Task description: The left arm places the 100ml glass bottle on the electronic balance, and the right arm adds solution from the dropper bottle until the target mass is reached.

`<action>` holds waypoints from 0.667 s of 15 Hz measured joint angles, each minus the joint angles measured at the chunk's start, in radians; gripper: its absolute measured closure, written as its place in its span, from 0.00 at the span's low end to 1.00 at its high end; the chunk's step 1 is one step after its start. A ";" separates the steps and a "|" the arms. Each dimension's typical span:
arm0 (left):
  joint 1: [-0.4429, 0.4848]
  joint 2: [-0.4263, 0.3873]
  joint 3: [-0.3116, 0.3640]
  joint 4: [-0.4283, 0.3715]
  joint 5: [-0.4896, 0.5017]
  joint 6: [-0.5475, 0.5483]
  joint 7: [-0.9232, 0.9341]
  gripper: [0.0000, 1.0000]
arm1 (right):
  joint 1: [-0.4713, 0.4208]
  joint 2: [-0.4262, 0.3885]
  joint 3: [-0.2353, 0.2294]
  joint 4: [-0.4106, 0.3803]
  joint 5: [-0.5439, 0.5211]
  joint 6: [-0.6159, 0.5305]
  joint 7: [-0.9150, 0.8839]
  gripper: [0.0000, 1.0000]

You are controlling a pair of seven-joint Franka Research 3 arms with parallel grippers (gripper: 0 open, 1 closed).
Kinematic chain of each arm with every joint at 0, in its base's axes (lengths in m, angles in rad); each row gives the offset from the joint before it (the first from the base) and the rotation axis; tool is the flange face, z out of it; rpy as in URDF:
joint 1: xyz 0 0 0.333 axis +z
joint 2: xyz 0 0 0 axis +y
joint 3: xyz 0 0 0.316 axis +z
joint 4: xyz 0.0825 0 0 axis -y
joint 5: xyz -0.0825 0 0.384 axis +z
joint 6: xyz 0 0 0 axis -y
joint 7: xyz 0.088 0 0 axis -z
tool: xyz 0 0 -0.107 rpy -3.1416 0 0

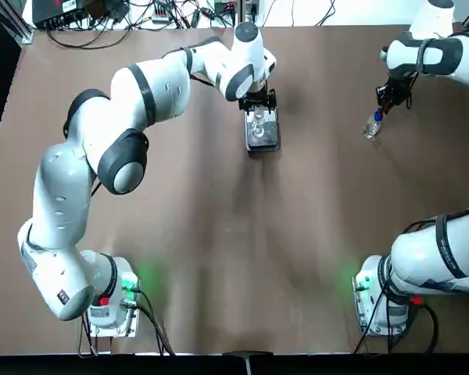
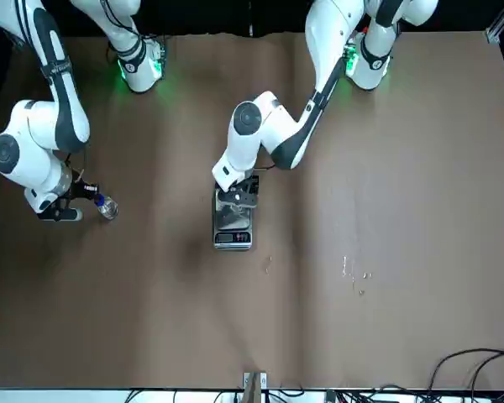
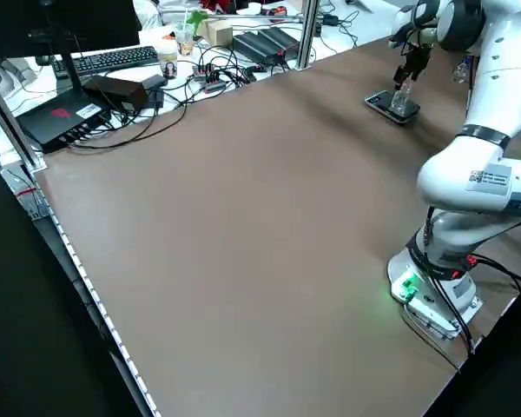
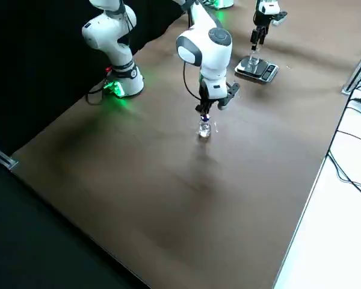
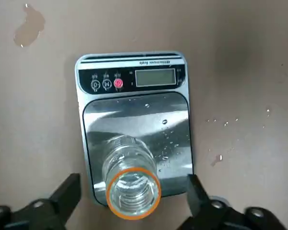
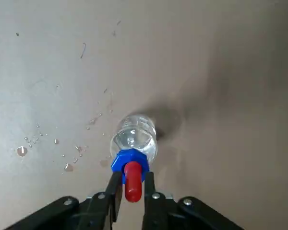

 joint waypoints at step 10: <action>0.248 -0.304 0.030 0.022 0.001 -0.265 0.122 0.00 | 0.000 0.004 0.000 -0.001 0.000 0.000 0.000 0.90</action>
